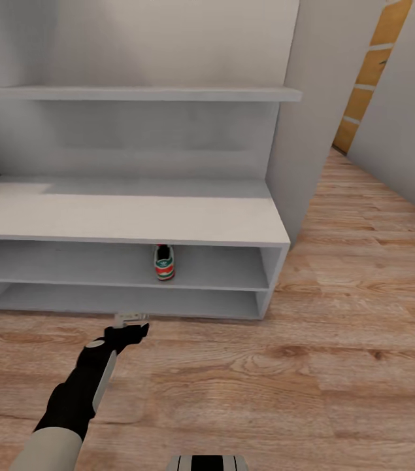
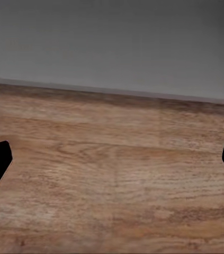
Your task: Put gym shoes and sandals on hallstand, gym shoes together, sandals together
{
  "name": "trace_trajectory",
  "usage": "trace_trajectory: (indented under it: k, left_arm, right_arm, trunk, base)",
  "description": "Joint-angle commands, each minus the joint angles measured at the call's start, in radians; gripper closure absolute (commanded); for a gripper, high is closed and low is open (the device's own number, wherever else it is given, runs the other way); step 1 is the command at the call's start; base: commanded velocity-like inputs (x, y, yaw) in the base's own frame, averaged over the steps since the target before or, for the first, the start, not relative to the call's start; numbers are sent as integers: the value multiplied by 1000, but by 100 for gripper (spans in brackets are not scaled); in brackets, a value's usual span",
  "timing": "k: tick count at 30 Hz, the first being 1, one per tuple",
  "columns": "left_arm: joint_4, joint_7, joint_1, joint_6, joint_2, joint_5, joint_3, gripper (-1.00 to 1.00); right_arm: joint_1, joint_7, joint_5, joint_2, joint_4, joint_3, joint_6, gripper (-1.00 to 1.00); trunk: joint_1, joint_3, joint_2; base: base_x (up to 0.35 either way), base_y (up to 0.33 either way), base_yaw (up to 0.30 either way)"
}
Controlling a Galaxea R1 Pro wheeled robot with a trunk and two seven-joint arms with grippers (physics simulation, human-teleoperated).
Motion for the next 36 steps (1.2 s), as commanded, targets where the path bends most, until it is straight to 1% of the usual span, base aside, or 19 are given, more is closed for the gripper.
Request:
trace_trajectory:
  k: [1,11,14,20,25,36]
  left_arm:
    - [-1,-6,0,5,1,-5,4,-100]
    - [1,-8,8,1,5,1,5,-100]
    - [3,-8,8,1,6,2,4,-100]
    - [50,-8,9,1,6,1,5,-100]
    - [56,-9,9,0,6,1,5,-100]
    - [57,-9,9,0,6,2,5,-100]
  right_arm:
    - [-1,-1,-3,0,-1,-1,8,100]
    - [-1,-1,-7,1,-1,-3,11,100]
    - [-1,-1,-7,1,-1,-2,10,100]
    - [-1,-1,-7,0,-1,-2,10,100]
    - [-1,-1,-6,1,0,-2,11,100]
    - [-1,-1,-1,1,0,0,10,100]
  trunk:
    - [0,-1,0]
    - [0,-1,0]
    - [0,-1,0]
    - [0,-1,0]
    - [0,-1,0]
    - [0,-1,0]
  base:
    - [-1,57,0]
    - [-4,16,0]
    - [-101,133,0]
    - [-151,258,0]
    - [-105,301,0]
    - [-10,327,0]
